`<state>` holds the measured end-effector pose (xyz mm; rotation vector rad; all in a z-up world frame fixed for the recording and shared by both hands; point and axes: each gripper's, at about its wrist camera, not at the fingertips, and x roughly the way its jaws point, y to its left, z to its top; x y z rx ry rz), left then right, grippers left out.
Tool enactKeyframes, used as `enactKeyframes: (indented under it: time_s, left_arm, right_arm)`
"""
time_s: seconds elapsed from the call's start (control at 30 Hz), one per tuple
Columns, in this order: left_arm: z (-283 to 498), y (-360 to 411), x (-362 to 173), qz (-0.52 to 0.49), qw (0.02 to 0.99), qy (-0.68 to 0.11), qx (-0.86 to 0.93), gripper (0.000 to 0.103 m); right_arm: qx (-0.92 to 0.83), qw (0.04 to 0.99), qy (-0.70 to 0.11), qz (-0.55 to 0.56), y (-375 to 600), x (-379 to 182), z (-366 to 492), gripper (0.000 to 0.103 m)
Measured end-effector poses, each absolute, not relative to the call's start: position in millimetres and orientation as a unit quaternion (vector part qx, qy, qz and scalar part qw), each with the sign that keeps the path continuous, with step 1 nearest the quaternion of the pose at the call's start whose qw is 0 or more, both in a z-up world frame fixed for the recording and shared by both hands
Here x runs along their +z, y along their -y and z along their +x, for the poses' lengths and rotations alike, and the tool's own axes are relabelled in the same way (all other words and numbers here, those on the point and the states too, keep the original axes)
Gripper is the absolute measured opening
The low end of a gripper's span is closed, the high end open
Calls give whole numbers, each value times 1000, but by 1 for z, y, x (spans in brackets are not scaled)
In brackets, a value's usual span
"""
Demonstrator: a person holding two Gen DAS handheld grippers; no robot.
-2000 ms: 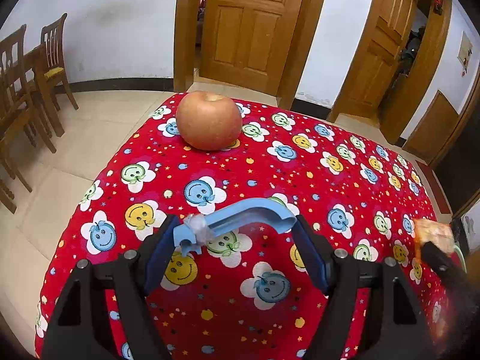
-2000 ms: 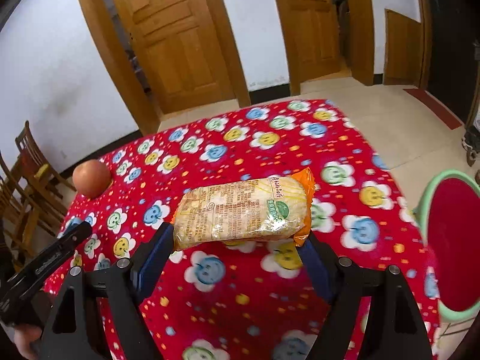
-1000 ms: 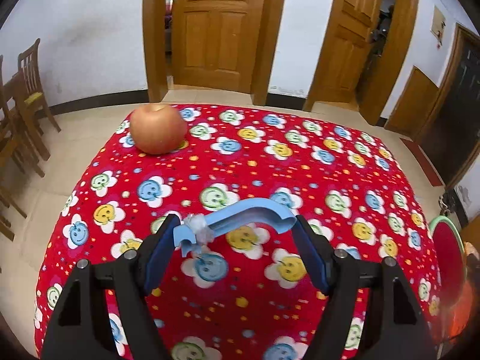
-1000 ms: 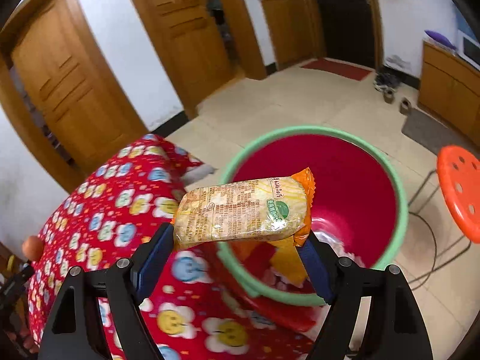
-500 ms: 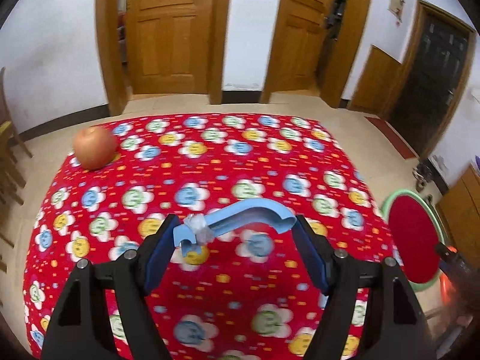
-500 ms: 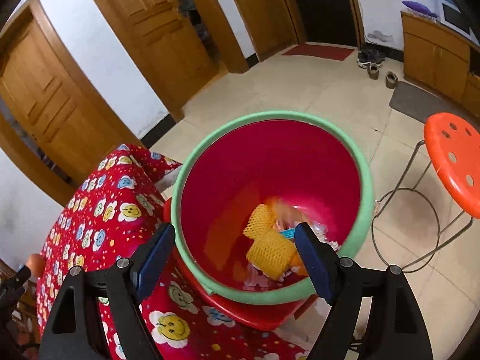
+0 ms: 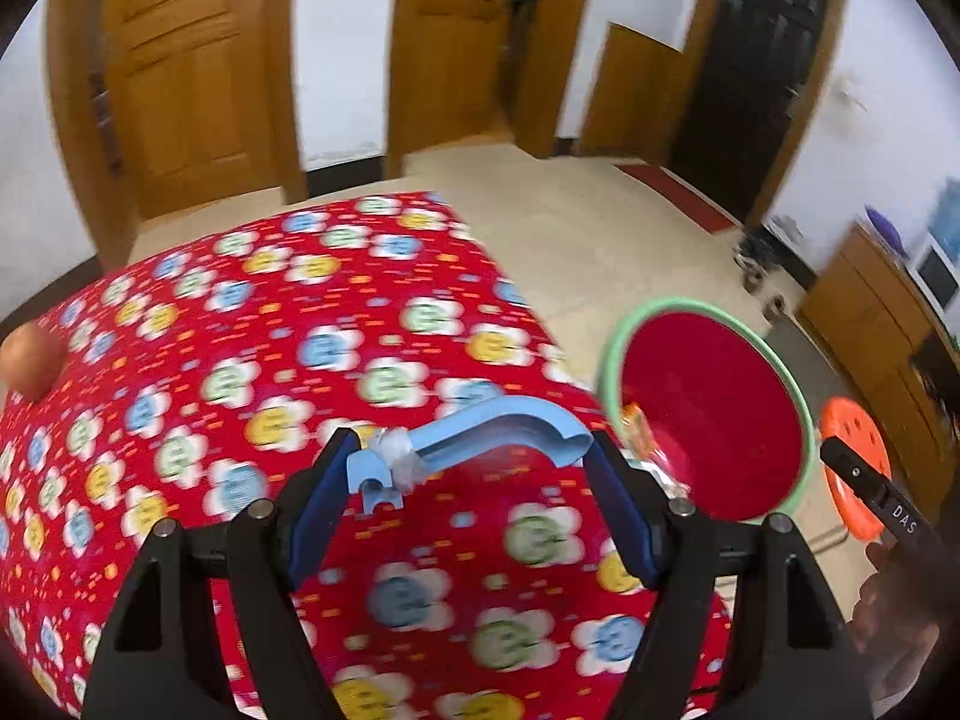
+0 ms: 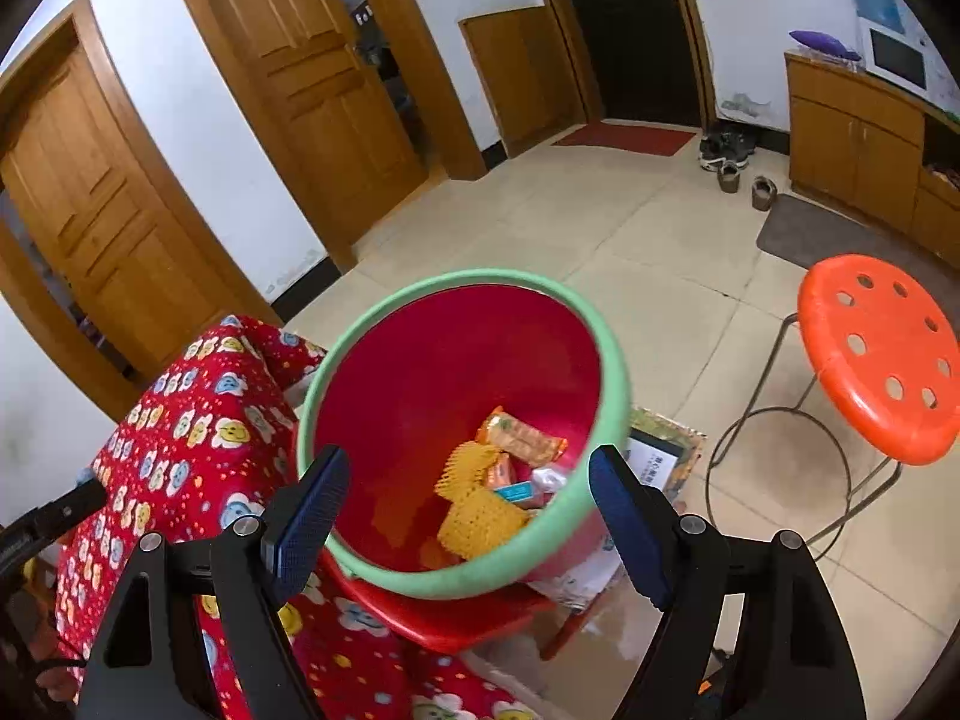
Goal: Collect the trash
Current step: 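Carry the blue plastic piece over the bucket and open the left gripper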
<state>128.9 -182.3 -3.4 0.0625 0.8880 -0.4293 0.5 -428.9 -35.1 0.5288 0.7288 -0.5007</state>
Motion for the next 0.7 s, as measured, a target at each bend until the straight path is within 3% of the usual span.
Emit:
enactKeyframes:
  time_s: [0.7]
  left_arm:
    - [120, 334, -36, 144, 833, -425, -323, 77]
  right_arm:
    - [-261, 854, -350, 281, 466, -61, -34, 83]
